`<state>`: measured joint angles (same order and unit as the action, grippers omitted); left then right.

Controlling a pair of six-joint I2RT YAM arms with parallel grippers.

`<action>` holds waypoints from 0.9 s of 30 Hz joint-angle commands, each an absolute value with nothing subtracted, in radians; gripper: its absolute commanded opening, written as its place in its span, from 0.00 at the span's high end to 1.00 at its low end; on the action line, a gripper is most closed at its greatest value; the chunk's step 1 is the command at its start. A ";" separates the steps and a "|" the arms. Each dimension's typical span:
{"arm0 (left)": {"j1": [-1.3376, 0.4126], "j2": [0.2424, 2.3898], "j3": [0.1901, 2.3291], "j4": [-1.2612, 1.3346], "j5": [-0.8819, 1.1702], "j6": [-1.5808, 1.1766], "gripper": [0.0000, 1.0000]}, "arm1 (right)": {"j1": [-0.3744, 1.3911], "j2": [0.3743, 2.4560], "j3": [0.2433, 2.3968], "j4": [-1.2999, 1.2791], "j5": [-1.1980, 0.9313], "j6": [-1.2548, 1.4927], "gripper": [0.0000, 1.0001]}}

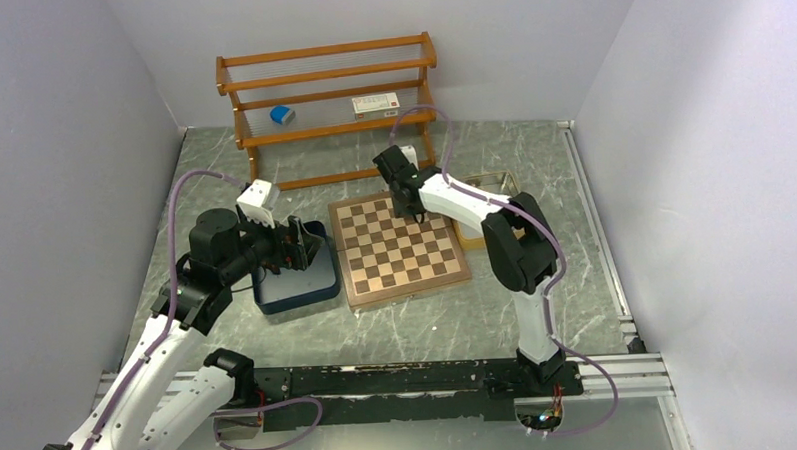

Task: Set up the chess pieces on the board
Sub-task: Place the chess piece on the chessboard, then pick up the chess piece from the storage box.

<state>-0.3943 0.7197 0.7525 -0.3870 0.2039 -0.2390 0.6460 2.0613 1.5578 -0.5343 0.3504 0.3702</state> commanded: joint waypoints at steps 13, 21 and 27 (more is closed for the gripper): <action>-0.399 0.713 0.753 -0.373 0.198 -0.229 0.01 | 0.536 1.888 1.567 -0.526 0.350 0.278 0.66; -0.399 0.729 0.758 -0.379 0.198 -0.230 0.01 | 0.428 1.807 1.481 -0.437 0.349 0.218 0.67; -0.399 0.732 0.760 -0.383 0.200 -0.230 0.01 | 0.347 1.796 1.364 -0.290 0.379 0.179 0.67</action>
